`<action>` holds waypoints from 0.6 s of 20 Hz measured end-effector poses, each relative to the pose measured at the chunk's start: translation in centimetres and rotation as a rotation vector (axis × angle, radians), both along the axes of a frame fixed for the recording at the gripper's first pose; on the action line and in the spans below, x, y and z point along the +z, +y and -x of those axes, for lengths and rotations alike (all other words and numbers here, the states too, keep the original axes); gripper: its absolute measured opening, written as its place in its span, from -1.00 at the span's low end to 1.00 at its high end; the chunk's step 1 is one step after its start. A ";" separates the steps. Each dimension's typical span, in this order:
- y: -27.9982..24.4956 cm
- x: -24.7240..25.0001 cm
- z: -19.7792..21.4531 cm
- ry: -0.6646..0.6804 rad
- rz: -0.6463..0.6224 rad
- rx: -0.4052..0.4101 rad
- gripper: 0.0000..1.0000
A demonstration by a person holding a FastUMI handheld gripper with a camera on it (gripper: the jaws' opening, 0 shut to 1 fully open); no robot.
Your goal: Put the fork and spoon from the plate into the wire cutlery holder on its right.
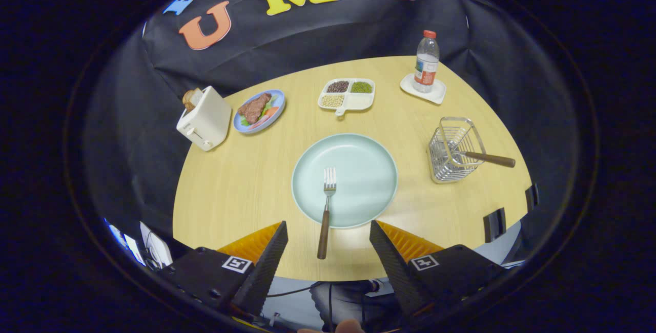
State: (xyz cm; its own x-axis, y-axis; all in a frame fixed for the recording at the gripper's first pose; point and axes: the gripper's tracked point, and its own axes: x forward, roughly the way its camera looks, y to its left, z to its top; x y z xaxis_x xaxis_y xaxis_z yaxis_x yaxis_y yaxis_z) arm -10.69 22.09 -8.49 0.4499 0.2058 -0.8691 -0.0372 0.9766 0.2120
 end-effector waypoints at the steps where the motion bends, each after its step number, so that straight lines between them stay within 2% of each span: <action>1: 0.2 -0.6 0.1 0.007 0.005 -0.002 0.92; 12: 1.9 -7.2 1.5 0.134 0.077 -0.005 0.92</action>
State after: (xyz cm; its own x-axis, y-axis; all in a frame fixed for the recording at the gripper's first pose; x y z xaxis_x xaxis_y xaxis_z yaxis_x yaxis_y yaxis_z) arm -12.18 24.02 -15.71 0.3298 0.1344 -0.9344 -0.0089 0.9902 0.1393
